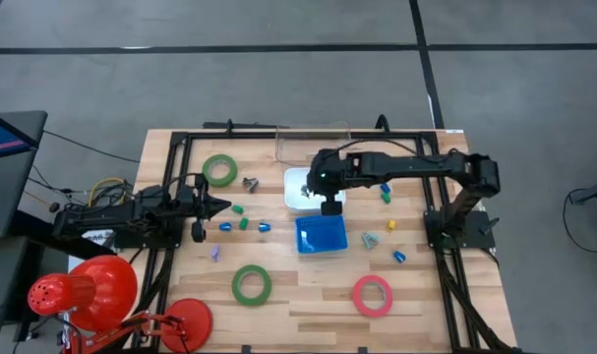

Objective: Pick and place Stapler, Stapler remover, tape
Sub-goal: Put the gray staple remover into the white bin

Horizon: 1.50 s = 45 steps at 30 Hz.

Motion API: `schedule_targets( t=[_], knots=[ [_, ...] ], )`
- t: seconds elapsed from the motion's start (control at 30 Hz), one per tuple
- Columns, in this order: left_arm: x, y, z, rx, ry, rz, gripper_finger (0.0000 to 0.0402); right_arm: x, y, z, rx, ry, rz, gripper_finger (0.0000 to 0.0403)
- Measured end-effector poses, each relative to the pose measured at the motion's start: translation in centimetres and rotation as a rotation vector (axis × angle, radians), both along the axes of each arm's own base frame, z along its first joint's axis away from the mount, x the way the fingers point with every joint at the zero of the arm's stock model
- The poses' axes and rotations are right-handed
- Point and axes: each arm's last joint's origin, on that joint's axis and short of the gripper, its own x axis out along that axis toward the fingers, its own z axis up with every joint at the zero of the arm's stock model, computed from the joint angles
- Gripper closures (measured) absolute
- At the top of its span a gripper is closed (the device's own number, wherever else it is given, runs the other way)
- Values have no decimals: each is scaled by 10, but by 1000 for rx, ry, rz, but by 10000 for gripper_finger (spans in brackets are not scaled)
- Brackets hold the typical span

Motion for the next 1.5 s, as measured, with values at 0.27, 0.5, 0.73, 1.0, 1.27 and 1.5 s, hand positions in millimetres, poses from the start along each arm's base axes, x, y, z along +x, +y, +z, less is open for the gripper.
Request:
schedule_targets(
  t=[0.27, 0.5, 0.73, 1.0, 1.27, 1.5],
  knots=[
    [0, 0, 0, 0, -3, 0, 398, 0, -3, -29, 32, 173, -22, 403],
    [0, 0, 0, 0, -3, 0, 398, 0, -5, -26, 37, 150, -40, 403],
    [0, 0, 0, 0, -4, 0, 398, -6, -10, -10, 29, 92, -56, 403],
    [0, 0, 1, 1, -10, 0, 398, -13, -26, 1, 74, 24, -166, 403],
    [0, 0, 1, 1, -12, 0, 398, -12, -34, -5, 131, 26, -181, 403],
    [0, 0, 1, 1, -15, 0, 398, -8, -35, -2, 126, -20, -179, 403]
  ],
)
